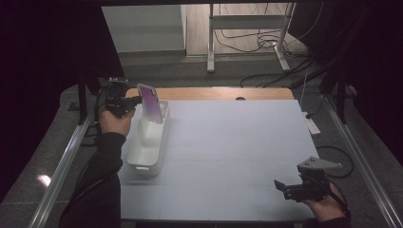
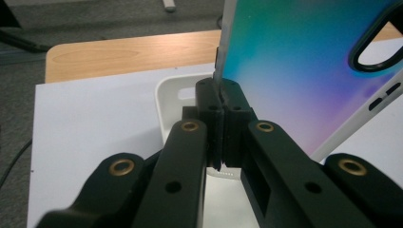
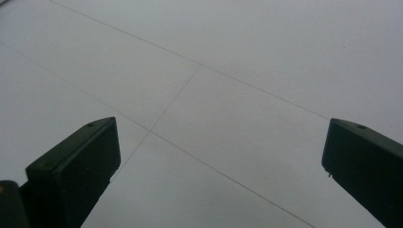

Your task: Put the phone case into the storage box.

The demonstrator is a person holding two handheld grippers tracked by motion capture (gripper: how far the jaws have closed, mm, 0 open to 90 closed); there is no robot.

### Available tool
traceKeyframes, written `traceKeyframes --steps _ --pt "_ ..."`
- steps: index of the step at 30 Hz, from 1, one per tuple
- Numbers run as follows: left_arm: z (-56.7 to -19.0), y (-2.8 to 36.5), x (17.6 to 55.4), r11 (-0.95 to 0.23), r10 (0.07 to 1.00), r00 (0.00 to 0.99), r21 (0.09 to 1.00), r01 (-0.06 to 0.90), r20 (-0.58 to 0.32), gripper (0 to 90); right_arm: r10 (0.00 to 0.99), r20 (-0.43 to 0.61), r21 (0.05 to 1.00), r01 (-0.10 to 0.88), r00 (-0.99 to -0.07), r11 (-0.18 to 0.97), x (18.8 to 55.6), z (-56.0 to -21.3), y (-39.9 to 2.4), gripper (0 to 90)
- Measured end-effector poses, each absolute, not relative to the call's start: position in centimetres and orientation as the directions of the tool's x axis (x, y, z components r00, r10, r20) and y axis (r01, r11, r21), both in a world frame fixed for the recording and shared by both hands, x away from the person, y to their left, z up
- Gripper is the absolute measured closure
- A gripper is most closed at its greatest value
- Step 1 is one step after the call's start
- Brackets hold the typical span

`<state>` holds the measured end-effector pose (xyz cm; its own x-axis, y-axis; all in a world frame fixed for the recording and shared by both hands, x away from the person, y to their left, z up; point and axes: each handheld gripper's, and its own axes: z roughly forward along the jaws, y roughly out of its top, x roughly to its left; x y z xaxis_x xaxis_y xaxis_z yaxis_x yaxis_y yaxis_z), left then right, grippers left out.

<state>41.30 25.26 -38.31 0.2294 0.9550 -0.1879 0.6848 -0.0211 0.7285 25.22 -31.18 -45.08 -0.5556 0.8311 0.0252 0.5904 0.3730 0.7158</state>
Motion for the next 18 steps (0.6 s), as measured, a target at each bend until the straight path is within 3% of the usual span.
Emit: traceKeyframes --steps 18 --pt "-41.0 25.6 43.7 0.024 0.974 0.147 0.719 0.694 -0.175 88.5 0.823 0.022 0.712 0.587 -0.568 0.386 25.2 -45.1 -31.1 0.0"
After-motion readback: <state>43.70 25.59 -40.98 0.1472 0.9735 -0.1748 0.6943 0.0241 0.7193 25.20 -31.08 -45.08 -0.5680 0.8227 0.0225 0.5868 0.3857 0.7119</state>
